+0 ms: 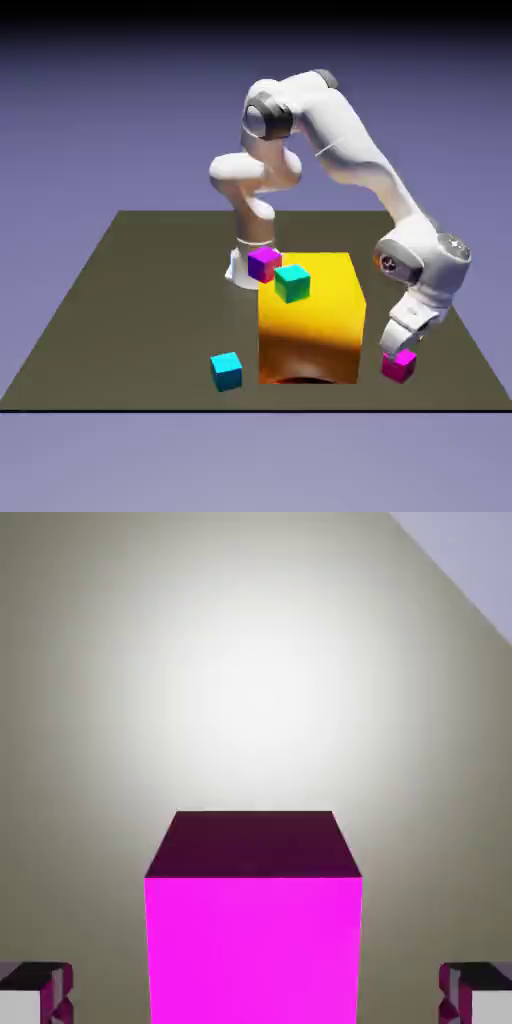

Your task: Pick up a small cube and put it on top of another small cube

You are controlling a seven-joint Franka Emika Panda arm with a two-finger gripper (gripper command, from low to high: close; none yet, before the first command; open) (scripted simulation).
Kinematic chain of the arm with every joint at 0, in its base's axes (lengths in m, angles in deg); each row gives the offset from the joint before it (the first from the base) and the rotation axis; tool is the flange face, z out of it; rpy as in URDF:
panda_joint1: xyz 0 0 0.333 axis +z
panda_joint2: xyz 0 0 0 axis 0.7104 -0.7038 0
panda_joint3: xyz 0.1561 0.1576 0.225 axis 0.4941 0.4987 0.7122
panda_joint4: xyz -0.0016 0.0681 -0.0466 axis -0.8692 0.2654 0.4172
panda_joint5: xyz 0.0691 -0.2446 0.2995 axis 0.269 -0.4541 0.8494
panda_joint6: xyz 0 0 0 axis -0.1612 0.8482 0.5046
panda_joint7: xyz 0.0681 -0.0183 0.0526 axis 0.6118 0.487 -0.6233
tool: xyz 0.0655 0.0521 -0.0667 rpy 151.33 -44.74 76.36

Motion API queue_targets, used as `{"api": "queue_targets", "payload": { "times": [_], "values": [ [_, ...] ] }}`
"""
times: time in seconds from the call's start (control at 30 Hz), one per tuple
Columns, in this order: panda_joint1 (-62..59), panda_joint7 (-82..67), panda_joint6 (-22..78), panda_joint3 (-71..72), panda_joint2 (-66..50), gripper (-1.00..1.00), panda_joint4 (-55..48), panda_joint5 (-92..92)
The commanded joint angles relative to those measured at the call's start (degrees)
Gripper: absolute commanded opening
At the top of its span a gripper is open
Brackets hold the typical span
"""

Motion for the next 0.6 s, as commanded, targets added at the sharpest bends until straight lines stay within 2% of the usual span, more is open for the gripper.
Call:
{"api": "queue_targets", "payload": {
  "times": [0.0, 0.17, 0.43, 0.57],
  "values": [
    [0.0, 0.0, 0.0, 0.0, 0.0, -1.00, 0.0, 0.0],
    [-3.3, -1.9, 6.7, 2.5, 7.6, -1.00, 0.1, 5.9],
    [-6.3, -6.3, -3.4, -4.6, 19.0, -1.00, 6.8, 25.8],
    [-14.0, 0.8, -7.1, -12.5, 21.4, -1.00, 12.3, 33.9]
  ]
}}
